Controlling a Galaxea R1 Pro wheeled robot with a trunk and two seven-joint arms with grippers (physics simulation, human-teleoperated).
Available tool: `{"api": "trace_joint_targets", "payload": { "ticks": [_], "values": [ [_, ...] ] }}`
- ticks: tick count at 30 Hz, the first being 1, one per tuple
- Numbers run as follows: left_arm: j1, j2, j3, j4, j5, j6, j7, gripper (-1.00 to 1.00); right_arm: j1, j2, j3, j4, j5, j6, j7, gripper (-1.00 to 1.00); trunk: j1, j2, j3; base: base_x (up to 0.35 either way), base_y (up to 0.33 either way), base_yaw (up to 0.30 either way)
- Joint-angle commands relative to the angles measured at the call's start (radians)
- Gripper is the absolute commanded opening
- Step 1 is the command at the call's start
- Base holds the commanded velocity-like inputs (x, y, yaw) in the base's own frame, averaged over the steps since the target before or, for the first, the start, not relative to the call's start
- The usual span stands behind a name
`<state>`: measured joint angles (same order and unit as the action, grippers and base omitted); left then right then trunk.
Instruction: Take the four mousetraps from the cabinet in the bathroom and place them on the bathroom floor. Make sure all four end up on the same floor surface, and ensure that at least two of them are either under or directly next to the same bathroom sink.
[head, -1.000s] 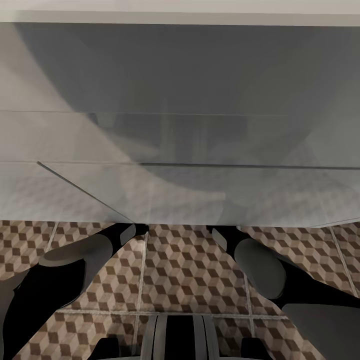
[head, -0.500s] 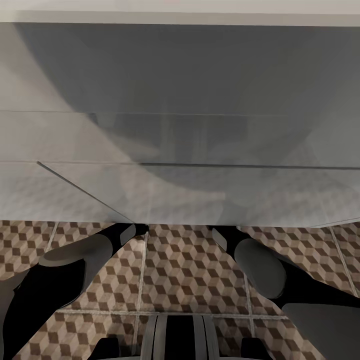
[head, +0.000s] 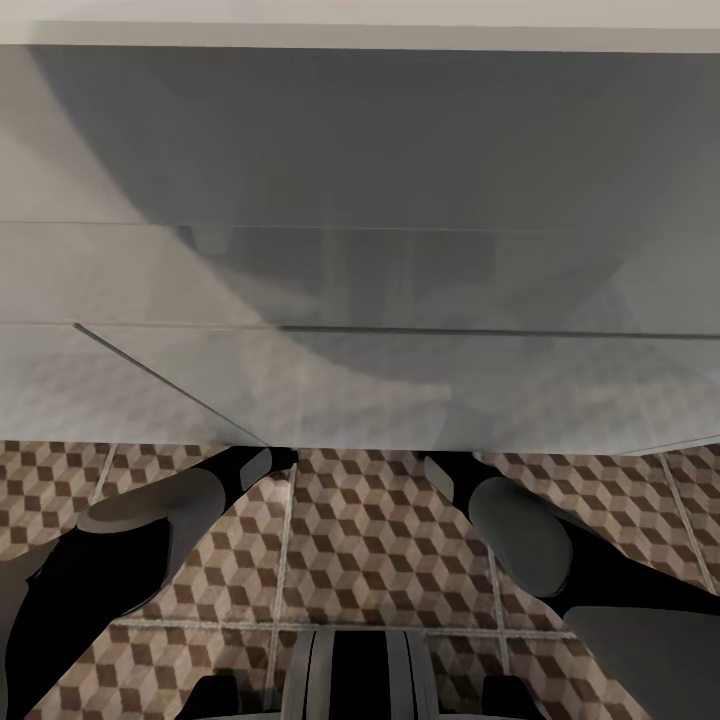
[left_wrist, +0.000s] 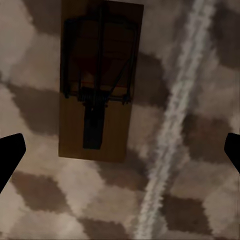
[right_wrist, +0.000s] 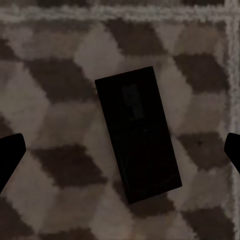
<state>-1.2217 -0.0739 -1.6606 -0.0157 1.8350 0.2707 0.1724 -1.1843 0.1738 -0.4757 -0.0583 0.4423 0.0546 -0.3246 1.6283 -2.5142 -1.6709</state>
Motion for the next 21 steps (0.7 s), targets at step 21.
{"api": "trace_joint_targets", "payload": {
  "ticks": [21],
  "values": [
    [-0.030, 0.000, -0.013, -0.007, 0.006, -0.050, 0.006, 1.00, -0.055, 0.001, 0.001, -0.002, 0.013, 0.001, -0.002, 1.00, 0.000, 0.000, 0.000, 0.000, 0.000, 0.000]
  ]
}}
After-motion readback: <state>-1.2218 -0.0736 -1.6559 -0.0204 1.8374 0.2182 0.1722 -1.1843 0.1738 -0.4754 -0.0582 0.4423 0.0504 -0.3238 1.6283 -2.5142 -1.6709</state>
